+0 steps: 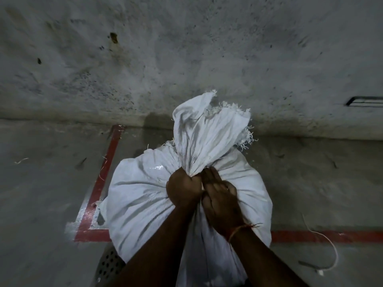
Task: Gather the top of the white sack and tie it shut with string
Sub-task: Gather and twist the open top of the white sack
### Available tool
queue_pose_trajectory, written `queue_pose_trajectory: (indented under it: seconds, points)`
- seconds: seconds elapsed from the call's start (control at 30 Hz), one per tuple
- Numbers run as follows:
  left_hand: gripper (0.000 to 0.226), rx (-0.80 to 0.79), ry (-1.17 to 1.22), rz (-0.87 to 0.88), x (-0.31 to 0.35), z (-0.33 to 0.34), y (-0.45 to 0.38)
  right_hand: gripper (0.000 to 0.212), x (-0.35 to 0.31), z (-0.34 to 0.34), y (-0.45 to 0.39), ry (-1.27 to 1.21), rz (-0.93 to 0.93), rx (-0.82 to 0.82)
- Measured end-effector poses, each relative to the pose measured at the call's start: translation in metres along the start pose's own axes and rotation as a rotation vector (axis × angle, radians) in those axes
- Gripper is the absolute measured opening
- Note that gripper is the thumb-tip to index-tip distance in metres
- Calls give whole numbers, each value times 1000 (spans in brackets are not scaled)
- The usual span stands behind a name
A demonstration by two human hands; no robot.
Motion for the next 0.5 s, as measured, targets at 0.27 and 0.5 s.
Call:
queue_pose_trajectory:
  seconds: [0.27, 0.5]
  points:
    - [43, 22, -66, -5, -12, 9, 4, 60, 7, 18, -3, 131, 79, -125]
    - [65, -22, -163, -1, -3, -1, 5, 54, 0, 9, 0, 245, 76, -113]
Point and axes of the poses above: each hand's wrist, its own y-axis away from the middle knuckle, its own z-axis out of the palm, x = y × z, the point moved 4 cm from there along -y, towards the middle knuckle, and after that the axes turned 1 degree about -x, right-handed, at the moved point
